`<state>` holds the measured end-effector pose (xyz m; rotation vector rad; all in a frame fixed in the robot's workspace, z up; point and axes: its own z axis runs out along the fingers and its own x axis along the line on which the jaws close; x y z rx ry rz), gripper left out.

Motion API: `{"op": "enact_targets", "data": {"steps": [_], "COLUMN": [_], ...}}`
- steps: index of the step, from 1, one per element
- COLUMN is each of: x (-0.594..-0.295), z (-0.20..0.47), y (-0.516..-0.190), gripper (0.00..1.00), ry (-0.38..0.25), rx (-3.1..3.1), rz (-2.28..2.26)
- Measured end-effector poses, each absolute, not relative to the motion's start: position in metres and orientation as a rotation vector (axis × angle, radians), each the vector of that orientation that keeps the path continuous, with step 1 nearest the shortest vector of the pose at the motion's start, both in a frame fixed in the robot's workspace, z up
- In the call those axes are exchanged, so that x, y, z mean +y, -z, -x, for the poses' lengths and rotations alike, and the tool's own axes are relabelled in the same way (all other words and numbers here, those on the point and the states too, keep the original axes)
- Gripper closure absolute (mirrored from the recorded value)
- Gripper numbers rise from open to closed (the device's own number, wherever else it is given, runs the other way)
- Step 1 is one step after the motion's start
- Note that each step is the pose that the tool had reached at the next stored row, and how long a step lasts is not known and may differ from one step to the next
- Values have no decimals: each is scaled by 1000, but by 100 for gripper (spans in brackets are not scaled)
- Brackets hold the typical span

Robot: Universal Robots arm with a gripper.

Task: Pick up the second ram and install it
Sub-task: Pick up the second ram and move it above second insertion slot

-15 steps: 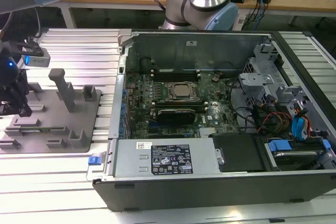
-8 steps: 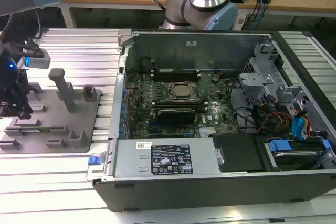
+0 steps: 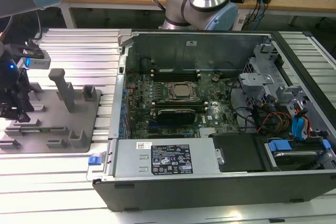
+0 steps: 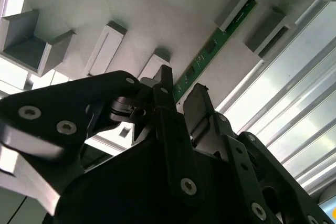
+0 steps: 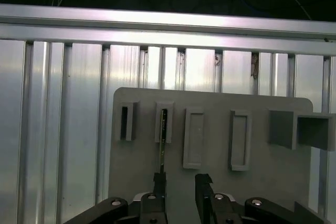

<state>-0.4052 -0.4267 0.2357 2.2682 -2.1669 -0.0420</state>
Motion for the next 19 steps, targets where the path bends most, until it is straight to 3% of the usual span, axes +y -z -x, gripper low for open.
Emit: {"op": "enact_targets", "data": {"steps": [19], "x": [-441], "z": [405], "y": [-204], "gripper": [66], "ry": [48], "rx": [-2158], "rz": [-2271]}}
